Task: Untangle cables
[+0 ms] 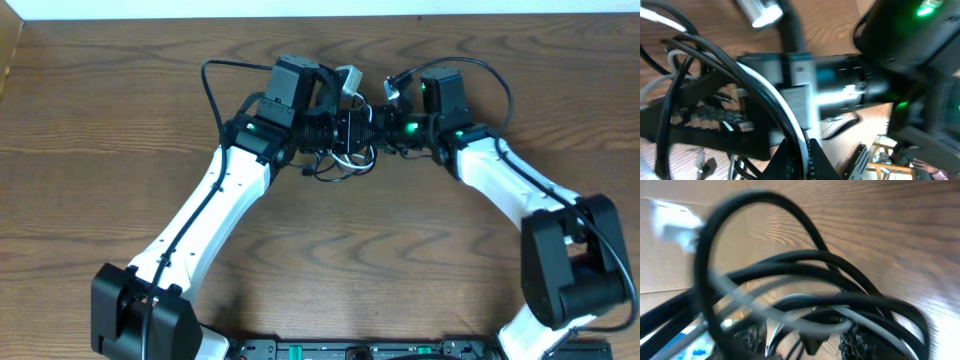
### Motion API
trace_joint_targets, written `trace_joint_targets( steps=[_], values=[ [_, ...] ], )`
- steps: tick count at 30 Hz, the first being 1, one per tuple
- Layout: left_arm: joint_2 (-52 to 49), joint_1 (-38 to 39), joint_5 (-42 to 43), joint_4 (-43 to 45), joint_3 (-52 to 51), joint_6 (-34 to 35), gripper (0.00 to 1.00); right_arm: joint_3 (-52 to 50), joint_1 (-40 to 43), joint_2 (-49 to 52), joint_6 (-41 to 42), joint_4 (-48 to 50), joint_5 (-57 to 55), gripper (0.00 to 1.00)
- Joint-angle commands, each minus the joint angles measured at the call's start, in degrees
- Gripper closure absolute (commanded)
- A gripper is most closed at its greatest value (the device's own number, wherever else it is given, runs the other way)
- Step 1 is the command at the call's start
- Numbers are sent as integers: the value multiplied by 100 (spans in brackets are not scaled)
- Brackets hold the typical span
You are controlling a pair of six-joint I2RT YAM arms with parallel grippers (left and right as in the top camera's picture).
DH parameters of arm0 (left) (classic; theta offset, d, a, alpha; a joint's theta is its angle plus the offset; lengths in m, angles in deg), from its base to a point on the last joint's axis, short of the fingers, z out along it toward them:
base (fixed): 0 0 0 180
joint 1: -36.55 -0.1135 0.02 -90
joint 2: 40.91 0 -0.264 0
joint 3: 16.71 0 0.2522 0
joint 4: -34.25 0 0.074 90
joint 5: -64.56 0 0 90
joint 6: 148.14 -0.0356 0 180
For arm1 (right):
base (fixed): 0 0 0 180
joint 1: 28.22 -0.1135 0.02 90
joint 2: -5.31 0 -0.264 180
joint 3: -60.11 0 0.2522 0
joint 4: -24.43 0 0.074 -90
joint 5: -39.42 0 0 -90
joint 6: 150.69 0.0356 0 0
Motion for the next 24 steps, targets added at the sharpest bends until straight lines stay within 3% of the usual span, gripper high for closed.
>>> trace_joint_targets(
  steps=[1, 8, 18, 24],
  values=[
    [20, 55, 920, 337, 79, 177, 93, 20, -166, 358, 448, 138, -264, 62],
    [203, -564, 1685, 1137, 81, 509, 93, 20, 192, 562, -136, -846, -656, 71],
    [1139, -2009, 1738, 1169, 79, 584, 93, 20, 1080, 562, -1198, -2240, -1086, 59],
    [1250, -2116, 2120, 1113, 79, 584, 93, 20, 1198, 562, -1644, -2815, -1563, 56]
  ],
)
